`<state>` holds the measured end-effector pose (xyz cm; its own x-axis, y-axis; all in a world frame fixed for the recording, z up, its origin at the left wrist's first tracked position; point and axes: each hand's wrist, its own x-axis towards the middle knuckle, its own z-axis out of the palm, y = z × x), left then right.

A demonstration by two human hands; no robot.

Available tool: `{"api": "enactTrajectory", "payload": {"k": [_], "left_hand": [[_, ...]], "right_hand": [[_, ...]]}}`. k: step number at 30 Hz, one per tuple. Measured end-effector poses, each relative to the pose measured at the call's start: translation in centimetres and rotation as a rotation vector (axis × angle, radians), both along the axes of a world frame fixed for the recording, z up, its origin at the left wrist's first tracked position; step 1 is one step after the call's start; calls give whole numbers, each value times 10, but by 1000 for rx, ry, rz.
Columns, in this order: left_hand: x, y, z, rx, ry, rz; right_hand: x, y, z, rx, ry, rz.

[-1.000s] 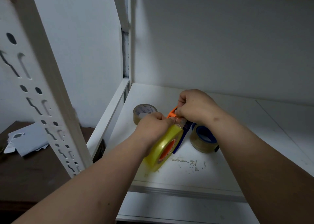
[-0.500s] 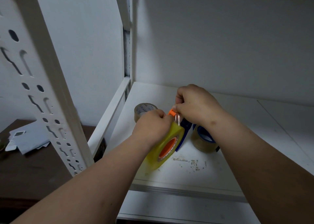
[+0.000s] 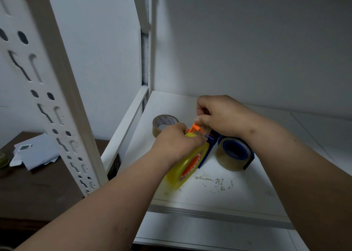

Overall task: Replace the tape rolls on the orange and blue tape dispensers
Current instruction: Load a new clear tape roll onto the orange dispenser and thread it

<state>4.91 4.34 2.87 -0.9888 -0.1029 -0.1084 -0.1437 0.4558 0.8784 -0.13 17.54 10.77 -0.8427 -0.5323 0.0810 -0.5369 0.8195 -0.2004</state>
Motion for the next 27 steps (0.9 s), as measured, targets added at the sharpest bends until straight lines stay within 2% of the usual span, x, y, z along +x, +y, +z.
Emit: {"api": "enactTrajectory", "payload": {"k": [6, 21, 27], "left_hand": [[-2, 4, -2, -63, 34, 39], [-6, 5, -1, -116, 87, 55], [-4, 6, 0, -200, 105, 36]], "right_hand": [[6, 5, 12, 93, -152, 16], [12, 4, -2, 76, 146, 36], [6, 1, -4, 31, 68, -28]]}}
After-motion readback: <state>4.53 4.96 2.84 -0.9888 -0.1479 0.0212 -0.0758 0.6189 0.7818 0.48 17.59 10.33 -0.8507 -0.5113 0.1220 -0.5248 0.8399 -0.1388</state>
